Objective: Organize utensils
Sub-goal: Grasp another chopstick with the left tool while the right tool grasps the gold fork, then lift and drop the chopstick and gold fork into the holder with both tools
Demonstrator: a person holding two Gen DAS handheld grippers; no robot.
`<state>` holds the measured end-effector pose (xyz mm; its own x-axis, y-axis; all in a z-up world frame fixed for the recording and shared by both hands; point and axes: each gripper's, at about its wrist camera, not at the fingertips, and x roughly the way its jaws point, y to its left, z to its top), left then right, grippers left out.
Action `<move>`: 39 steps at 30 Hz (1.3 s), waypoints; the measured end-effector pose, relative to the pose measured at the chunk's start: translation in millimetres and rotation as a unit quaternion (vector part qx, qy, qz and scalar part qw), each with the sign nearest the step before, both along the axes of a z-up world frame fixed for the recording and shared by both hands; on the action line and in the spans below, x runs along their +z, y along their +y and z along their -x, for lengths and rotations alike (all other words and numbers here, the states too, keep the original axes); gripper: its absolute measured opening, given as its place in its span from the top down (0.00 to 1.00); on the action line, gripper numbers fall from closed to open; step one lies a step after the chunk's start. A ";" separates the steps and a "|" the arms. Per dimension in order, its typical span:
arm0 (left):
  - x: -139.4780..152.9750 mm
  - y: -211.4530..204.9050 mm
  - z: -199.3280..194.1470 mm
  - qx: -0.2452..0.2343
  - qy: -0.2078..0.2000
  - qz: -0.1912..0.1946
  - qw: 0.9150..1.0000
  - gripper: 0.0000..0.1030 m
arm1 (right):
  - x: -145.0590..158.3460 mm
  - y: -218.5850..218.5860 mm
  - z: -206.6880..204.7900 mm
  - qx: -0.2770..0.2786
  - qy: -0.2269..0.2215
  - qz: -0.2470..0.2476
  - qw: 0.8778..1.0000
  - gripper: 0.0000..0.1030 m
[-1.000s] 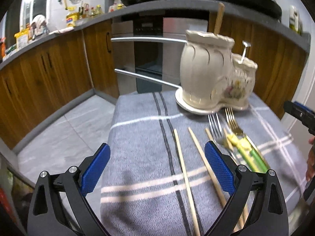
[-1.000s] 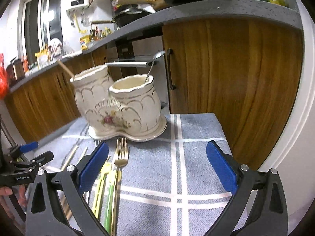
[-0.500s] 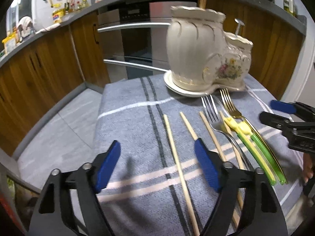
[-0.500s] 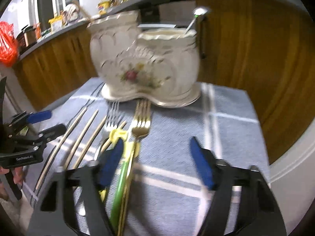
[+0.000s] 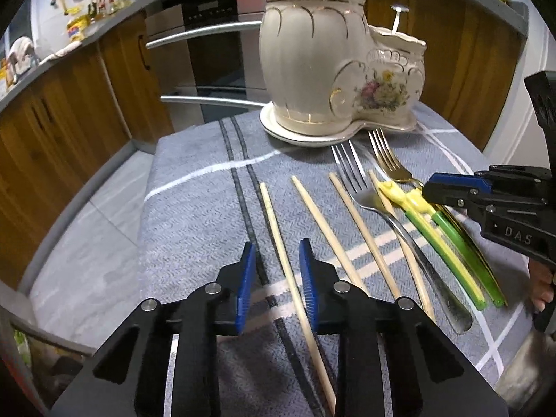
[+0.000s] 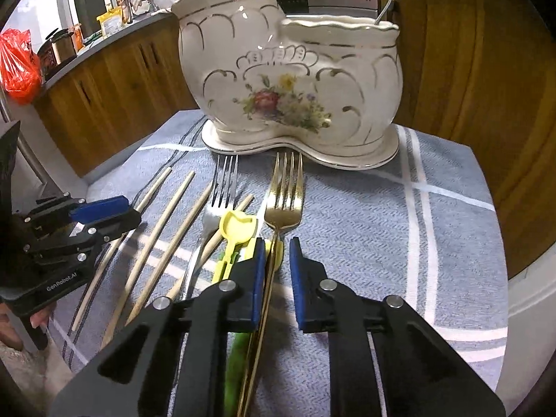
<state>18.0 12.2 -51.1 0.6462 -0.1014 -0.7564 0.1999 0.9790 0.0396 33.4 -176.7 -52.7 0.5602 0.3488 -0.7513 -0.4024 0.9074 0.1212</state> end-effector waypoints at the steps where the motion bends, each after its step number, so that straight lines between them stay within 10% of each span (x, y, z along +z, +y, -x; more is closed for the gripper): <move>1: -1.1 0.1 -0.8 0.000 0.002 0.000 1.000 0.74 | -0.2 -1.0 -1.7 -0.001 0.003 -0.004 1.000 0.87; 14: -0.7 9.6 -5.9 0.006 0.003 0.020 1.000 0.94 | 3.0 -24.8 3.3 0.000 0.020 -0.054 0.998 0.95; 39: 34.1 28.8 6.0 0.025 -0.086 0.088 0.992 0.95 | 72.6 -36.3 64.6 0.030 -0.178 -0.081 0.980 0.95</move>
<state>12.0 41.1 -17.0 0.7725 -0.1856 -0.6073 0.1552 0.9825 -0.1028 -31.2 -213.0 19.9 0.7515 0.4876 -0.4443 -0.4969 0.8614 0.1050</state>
